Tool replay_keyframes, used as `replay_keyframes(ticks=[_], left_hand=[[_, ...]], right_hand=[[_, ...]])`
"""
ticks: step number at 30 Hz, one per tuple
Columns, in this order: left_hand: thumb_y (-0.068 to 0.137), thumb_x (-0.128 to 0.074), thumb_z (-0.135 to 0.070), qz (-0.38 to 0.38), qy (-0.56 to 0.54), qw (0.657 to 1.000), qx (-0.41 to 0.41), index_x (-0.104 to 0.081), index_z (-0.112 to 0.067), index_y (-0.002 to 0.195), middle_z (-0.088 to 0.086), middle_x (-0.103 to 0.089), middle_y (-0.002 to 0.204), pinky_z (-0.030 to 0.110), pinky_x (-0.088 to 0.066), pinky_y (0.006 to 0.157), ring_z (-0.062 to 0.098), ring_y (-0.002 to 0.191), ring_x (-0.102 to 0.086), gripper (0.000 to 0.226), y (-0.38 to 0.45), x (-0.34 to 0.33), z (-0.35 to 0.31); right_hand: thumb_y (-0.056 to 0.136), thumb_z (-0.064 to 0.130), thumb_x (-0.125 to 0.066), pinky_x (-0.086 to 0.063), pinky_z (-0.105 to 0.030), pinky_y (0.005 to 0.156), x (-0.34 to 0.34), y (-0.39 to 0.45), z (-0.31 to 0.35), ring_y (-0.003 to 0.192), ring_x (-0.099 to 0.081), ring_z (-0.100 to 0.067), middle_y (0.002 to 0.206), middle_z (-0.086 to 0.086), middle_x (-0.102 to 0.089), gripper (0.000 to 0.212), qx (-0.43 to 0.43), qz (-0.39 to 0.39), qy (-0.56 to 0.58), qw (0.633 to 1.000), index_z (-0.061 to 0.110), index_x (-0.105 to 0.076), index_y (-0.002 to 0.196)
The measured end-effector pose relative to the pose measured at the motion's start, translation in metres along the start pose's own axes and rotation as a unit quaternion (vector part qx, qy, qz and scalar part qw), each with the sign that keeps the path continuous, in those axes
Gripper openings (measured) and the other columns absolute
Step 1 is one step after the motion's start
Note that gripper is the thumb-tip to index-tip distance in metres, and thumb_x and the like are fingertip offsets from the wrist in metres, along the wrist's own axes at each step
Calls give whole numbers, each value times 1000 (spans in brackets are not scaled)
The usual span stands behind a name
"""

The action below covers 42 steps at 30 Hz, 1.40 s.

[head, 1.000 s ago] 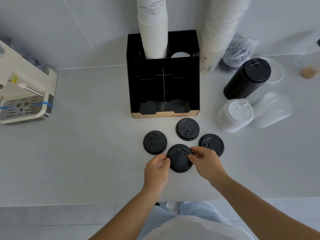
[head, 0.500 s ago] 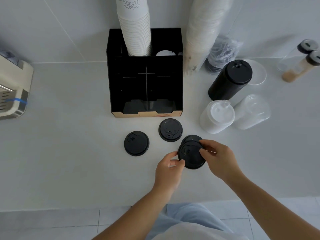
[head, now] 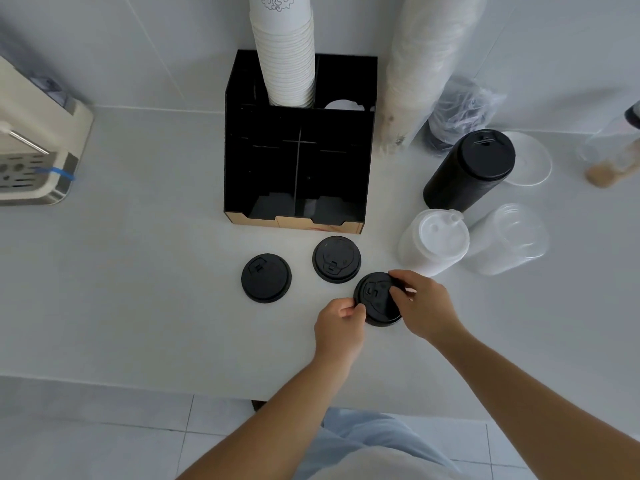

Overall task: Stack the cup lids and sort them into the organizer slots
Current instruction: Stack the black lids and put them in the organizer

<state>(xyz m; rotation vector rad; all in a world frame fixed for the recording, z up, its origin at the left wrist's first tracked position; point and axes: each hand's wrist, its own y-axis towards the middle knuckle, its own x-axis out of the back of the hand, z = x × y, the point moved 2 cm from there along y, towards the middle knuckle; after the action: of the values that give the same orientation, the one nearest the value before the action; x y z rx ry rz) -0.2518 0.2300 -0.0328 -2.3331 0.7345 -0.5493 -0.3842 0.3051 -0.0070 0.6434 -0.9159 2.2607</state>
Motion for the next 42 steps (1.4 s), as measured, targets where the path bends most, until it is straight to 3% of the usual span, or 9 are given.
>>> replay_keyframes(ticks=[7,13,15,17,22,25,31,35,42], left_hand=[[88,-60,-18,3,-10,1000,20,-69,-17,86,0,-66,75,38,-55,83,17,72,-58,9,-7,4,-5],[89,-60,-8,-7,-80,995,54,-62,-28,71,-6,-68,79,39,-52,92,17,82,-61,27,-9,20,6],[90,-62,-11,1,-119,991,60,-69,-24,97,-8,-67,89,39,-52,98,17,93,-65,17,-9,23,6],[90,-63,-13,12,-163,984,74,-58,-13,130,-4,-67,101,34,-54,93,19,102,-65,40,-6,26,4],[90,-64,-8,10,-237,968,83,-70,-22,85,7,-70,95,23,-56,78,20,93,-66,16,-2,31,-9],[88,-66,-9,-11,-262,962,82,-71,-14,103,6,-72,98,26,-57,82,21,96,-68,16,4,31,-11],[84,-70,-23,-39,-212,974,68,-58,-16,127,-3,-68,99,37,-55,94,16,97,-67,45,15,29,-18],[84,-70,-26,-54,-198,976,72,-57,-14,130,3,-69,109,40,-53,98,19,105,-66,49,21,26,-24],[88,-66,-24,-71,-198,974,88,-60,-9,130,8,-70,118,38,-52,100,20,108,-65,46,29,27,-23]], right_hand=[[90,14,-62,-45,-20,72,3,-1,-2,100,-66,-14,101,8,-70,26,-40,9,50,998,25,-71,111],[89,11,-64,-41,-18,57,-4,-12,7,77,-65,-6,96,4,-75,26,-48,20,124,991,36,-69,92],[89,10,-65,-43,-19,61,-4,-12,13,79,-65,-7,97,4,-75,27,-37,18,136,990,36,-69,91],[89,10,-66,-49,-24,72,-3,-9,20,95,-68,-13,102,3,-74,24,-24,12,138,990,31,-71,100],[89,13,-65,-55,-35,90,-5,3,40,103,-67,-17,107,1,-74,25,3,-4,112,994,25,-71,110],[89,14,-65,-55,-32,80,-8,14,47,99,-69,-19,106,0,-75,26,-6,3,123,992,22,-70,113],[88,18,-68,-56,-40,94,-15,40,60,103,-67,-18,108,2,-73,28,9,0,99,995,21,-68,116],[88,15,-64,-54,-41,97,-18,51,69,103,-66,-19,104,6,-71,24,51,-4,86,995,27,-70,109],[90,17,-62,-49,-38,103,-33,60,72,114,-61,-20,121,4,-69,36,74,21,53,996,25,-66,125]])
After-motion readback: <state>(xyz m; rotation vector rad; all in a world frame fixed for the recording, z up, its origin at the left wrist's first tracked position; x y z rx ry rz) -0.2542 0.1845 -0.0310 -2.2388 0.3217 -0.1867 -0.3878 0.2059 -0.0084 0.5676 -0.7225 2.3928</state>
